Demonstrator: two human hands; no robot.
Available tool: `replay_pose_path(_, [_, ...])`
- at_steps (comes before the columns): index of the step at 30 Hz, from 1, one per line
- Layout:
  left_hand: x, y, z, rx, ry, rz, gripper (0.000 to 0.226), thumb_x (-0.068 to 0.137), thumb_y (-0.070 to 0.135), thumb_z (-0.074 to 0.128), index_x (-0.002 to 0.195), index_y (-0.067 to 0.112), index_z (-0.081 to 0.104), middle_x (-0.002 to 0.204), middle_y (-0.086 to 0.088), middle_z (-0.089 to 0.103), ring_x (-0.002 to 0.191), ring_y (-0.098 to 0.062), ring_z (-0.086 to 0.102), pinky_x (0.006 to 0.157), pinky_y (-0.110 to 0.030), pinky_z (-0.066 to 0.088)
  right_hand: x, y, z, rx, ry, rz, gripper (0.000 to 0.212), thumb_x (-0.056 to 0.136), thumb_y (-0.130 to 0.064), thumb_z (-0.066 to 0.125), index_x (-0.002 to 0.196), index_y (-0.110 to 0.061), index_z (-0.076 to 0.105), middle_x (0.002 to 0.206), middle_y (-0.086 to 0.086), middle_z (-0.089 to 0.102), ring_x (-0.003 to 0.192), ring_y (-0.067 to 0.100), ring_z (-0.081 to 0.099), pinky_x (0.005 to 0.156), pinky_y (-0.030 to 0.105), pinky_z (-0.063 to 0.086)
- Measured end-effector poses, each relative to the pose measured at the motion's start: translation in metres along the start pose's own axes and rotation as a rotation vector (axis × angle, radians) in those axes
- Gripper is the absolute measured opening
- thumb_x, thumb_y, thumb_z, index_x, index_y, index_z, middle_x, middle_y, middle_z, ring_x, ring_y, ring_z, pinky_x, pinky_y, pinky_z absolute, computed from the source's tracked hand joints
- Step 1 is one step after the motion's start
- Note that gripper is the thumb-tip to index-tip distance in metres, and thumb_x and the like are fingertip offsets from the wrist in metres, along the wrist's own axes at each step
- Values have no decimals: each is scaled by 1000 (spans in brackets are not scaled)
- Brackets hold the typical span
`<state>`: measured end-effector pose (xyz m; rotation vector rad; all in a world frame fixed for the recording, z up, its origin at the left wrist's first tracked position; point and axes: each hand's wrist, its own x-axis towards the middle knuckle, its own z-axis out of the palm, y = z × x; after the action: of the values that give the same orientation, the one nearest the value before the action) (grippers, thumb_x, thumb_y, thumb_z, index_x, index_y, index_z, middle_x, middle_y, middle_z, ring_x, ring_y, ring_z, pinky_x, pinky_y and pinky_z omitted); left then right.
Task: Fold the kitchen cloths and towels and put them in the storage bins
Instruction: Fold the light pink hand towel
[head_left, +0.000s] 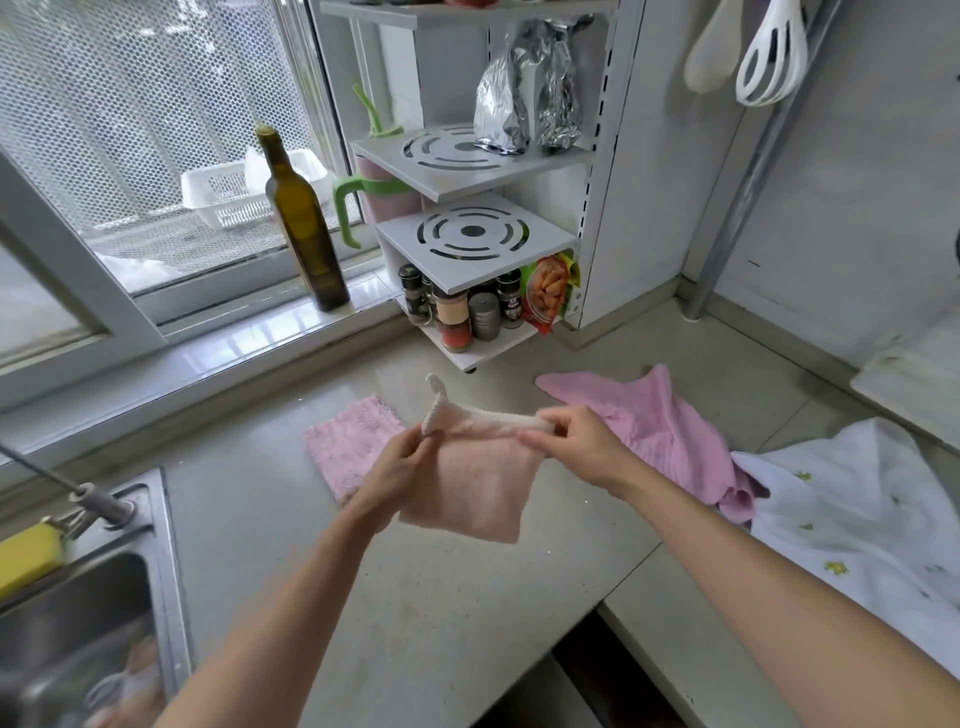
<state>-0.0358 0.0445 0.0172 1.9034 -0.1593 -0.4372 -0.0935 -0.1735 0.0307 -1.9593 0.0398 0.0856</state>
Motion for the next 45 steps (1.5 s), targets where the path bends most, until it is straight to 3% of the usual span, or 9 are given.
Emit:
replay_pose_path(3, [7,-4,20,-53,58,-178,23,99,23,47,97,5,62,85,-8,64,74,-14,58,58,-26,45,13,-11,12,328,181,147,14,89,-14,64,92,-5,54,87,13,62,72,16,62,58,25,54])
replay_pose_path(8, [10,-12,6,-123,29,-525,8,92,1,50,86,2,54,65,-6,47,44,-11,47,36,-14,33,8,-12,35,528,25,323,71,86,-37,67,142,-31,25,131,1,48,109,15,58,82,32,55])
replay_pose_path(12, [18,-30,-13,23,100,-565,21,87,0,47,67,4,49,65,-10,46,54,-17,41,43,-19,30,6,-9,55,222,-82,140,60,84,-10,67,137,-26,43,123,-10,51,105,1,57,85,16,49])
replay_pose_path(27, [48,-67,-95,1,499,-415,40,102,26,35,115,-7,54,112,-23,60,91,-30,55,66,-29,39,68,-25,124,-231,-4,-273,53,82,15,36,124,-8,61,147,5,41,137,13,36,109,5,20])
replay_pose_path(30, [55,-66,-118,59,589,-264,32,102,22,37,105,-5,55,106,-23,59,92,-31,54,70,-30,36,90,-39,139,250,-118,-41,52,84,14,35,126,-11,51,135,-11,50,122,12,52,93,15,45])
replay_pose_path(34, [58,-68,-142,-11,596,-9,26,101,18,39,109,4,59,101,-10,64,90,-20,57,71,-27,39,136,-57,146,1038,-244,431,25,93,-20,41,113,-7,47,104,13,61,64,17,64,50,25,49])
replay_pose_path(37, [62,-76,-149,6,580,32,20,101,18,40,105,8,57,90,1,61,79,-10,55,66,-25,38,172,-49,165,789,-271,577,50,97,-45,42,117,-2,59,104,19,66,89,29,65,83,40,52])
replay_pose_path(41, [75,-88,-136,85,662,-101,27,102,25,37,87,5,49,73,1,52,70,-20,49,61,-31,24,211,-33,187,84,22,296,30,92,-22,56,65,-13,50,63,6,46,65,19,43,57,32,31])
replay_pose_path(45, [91,-98,-116,271,676,-345,35,103,32,28,98,4,48,97,-19,62,93,-38,57,67,-36,32,228,-12,195,-362,89,77,31,98,-20,43,68,-14,41,61,1,46,64,24,44,58,33,25])
